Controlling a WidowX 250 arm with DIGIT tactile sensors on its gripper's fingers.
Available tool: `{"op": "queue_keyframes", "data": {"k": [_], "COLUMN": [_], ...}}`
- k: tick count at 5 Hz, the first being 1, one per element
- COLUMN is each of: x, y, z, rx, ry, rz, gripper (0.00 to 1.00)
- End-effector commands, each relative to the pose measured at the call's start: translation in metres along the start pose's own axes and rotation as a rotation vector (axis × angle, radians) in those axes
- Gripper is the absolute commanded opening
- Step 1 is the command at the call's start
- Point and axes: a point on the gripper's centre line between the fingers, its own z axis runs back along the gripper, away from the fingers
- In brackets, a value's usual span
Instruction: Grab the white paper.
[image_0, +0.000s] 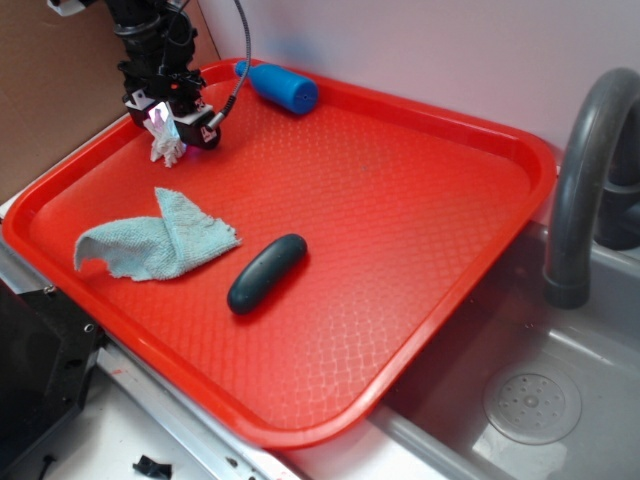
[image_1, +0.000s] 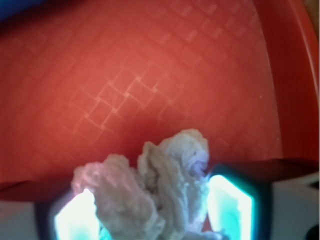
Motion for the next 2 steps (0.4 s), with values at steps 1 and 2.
{"op": "queue_keyframes", "data": {"k": [1, 2], "x": [0.006, 0.004], "y": [-0.004, -0.017], "z": [0.018, 0.03], "rx": [0.039, 0.035], "ry": [-0.058, -0.031], "rz": [-0.002, 0.012], "gripper": [0.0, 0.0]}}
